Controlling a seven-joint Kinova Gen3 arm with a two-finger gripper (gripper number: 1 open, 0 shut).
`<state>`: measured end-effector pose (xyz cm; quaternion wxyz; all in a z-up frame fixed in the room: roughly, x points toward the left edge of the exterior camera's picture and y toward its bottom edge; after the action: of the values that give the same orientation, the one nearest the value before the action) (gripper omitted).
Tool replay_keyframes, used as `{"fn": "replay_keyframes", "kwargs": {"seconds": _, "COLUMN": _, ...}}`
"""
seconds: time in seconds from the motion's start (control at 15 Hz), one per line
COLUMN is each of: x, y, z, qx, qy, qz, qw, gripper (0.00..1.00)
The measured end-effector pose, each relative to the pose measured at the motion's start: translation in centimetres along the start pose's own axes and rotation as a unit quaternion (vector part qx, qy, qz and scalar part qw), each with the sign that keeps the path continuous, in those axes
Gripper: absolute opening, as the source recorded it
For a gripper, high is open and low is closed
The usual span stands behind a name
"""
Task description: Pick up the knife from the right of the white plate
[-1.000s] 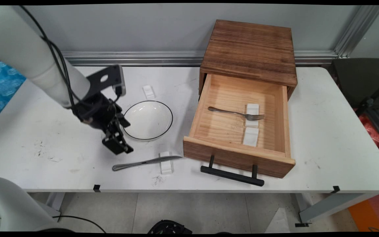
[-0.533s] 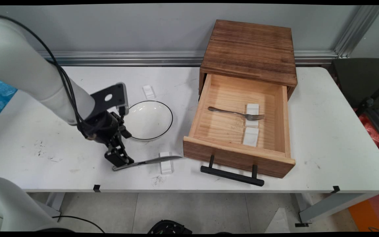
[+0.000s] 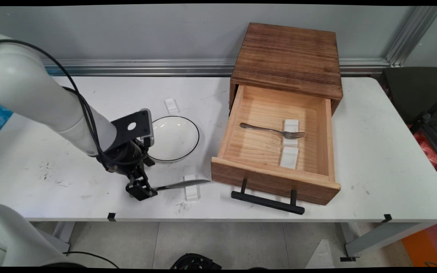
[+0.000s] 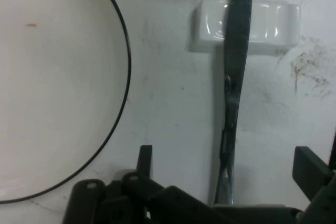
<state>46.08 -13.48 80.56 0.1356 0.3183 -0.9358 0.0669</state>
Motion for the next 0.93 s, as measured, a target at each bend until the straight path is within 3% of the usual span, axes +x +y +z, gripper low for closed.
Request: {"fn": "replay_keyframes", "kwargs": {"seconds": 0.93, "x": 0.1, "y": 0.6, "z": 2.2, "qx": 0.001, "qy": -0.005, "qz": 0.009, "qw": 1.0000, "gripper": 1.00}}
